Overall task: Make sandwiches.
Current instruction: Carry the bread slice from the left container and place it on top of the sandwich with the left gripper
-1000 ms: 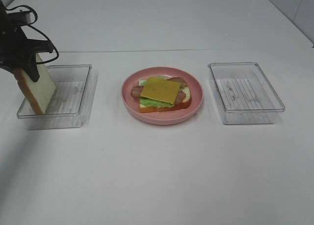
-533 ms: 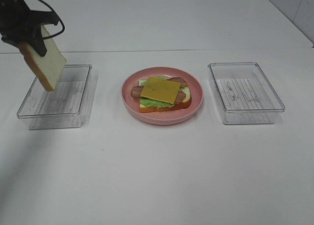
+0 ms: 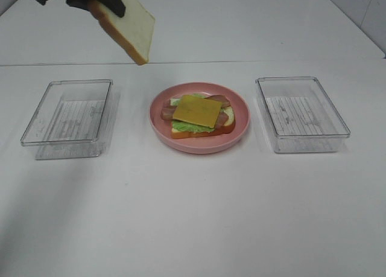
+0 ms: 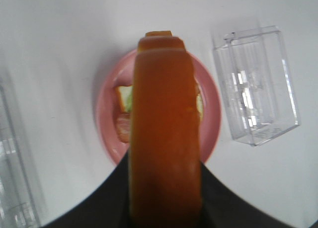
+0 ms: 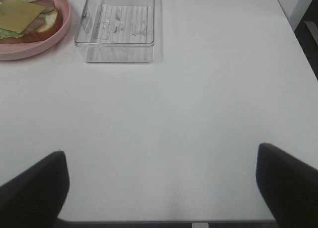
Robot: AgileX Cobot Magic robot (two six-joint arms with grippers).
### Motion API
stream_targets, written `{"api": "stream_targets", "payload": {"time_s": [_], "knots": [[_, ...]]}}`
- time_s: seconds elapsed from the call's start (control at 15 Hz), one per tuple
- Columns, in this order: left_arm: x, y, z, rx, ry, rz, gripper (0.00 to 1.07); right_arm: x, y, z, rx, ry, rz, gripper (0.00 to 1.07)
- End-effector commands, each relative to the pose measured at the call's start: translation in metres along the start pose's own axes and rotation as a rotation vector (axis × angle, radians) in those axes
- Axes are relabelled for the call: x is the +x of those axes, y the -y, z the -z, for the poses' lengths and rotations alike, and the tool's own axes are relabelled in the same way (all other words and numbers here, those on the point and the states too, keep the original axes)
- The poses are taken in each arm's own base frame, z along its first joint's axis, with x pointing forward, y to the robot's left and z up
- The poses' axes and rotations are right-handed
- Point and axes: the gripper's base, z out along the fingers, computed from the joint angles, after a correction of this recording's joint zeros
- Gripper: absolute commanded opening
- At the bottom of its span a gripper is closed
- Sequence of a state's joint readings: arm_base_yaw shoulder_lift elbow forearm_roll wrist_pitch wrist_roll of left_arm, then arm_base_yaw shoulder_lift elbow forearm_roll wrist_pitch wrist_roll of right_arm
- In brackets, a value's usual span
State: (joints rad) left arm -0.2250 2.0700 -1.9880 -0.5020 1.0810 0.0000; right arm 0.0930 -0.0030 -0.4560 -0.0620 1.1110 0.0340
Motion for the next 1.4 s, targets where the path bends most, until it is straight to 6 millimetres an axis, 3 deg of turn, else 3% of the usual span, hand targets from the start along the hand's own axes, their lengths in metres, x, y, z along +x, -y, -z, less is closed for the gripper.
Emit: {"api": "stream_targets", "payload": {"time_s": [0.07,0.13,0.2,0.4,0.73,1.0,1.4], "knots": [[0.003,0.016,-0.017,0.072,-0.012,-0.012,0.0,0.002,0.0,0.002,0.008,0.037,0.007,0.99],[0.013,0.028,-0.043,0.111,-0.066,-0.051,0.0,0.002,0.0,0.002,0.008,0.037,0.007,0.99],[0.015,0.031,-0.049,0.123,-0.073,-0.051,0.0,0.002,0.0,0.002,0.008,0.037,0.007,0.99],[0.03,0.041,-0.096,0.167,-0.131,-0.028,0.0,0.002,0.0,0.002,0.008,0.037,0.007,0.99],[0.042,0.035,-0.147,0.176,-0.13,0.022,0.0,0.002,0.0,0.002,0.008,0.037,0.007,0.99],[0.045,0.025,-0.167,0.168,-0.124,0.074,0.0,0.002,0.0,0.002,0.008,0.037,0.007,0.99],[0.047,0.019,-0.177,0.147,-0.121,0.08,0.04,0.002,0.0,0.002,0.008,0.037,0.007,0.99]]}}
